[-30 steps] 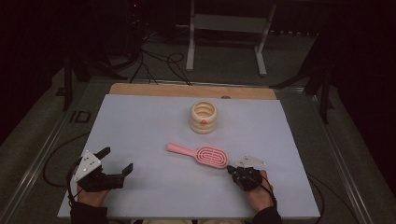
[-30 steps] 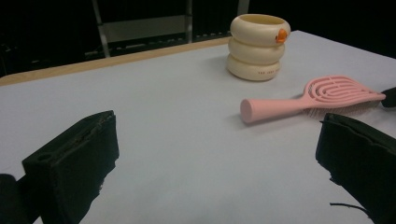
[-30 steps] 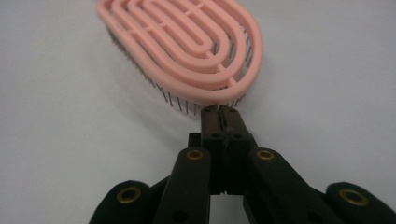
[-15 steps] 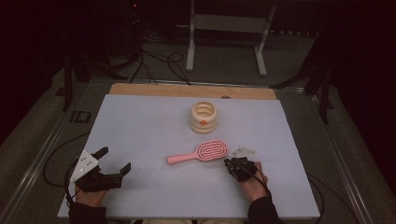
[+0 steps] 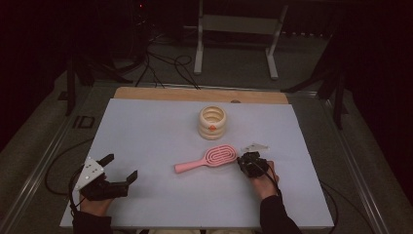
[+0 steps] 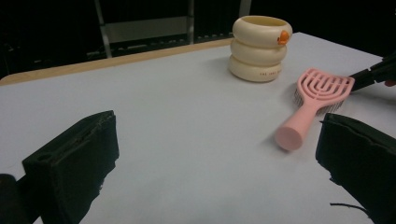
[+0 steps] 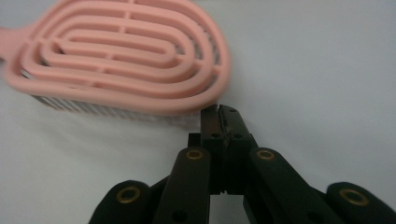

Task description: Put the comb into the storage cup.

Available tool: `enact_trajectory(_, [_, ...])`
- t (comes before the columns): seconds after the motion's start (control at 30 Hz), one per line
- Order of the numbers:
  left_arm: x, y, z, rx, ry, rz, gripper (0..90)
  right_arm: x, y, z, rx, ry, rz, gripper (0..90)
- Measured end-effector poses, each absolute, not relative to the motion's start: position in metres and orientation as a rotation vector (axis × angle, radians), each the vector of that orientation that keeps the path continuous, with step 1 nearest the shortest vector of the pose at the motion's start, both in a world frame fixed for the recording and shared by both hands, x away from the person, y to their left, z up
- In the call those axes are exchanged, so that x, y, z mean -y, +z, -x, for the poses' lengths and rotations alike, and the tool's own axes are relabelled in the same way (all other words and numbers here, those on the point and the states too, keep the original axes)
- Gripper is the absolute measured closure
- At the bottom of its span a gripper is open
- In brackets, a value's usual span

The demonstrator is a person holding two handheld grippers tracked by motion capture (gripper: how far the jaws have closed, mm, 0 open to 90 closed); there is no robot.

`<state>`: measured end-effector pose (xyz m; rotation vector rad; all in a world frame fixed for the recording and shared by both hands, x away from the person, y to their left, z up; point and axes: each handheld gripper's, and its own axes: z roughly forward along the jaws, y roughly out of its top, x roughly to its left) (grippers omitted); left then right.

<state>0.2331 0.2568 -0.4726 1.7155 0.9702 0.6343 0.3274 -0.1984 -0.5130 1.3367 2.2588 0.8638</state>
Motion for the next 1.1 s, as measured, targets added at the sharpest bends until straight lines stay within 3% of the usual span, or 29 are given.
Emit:
enact_trajectory(0.6, [-0.257, -0.473, -0.233, -0.97, 0.632, -1.715, 0.3, 0.184, -0.511, -0.351, -2.285, 0.85, -1.352, 88.7])
enact_trajectory(1.1, [-0.257, -0.473, -0.233, -0.972, 0.631, -1.716, 0.3, 0.186, -0.505, -0.349, -2.274, 0.877, -1.343, 84.1])
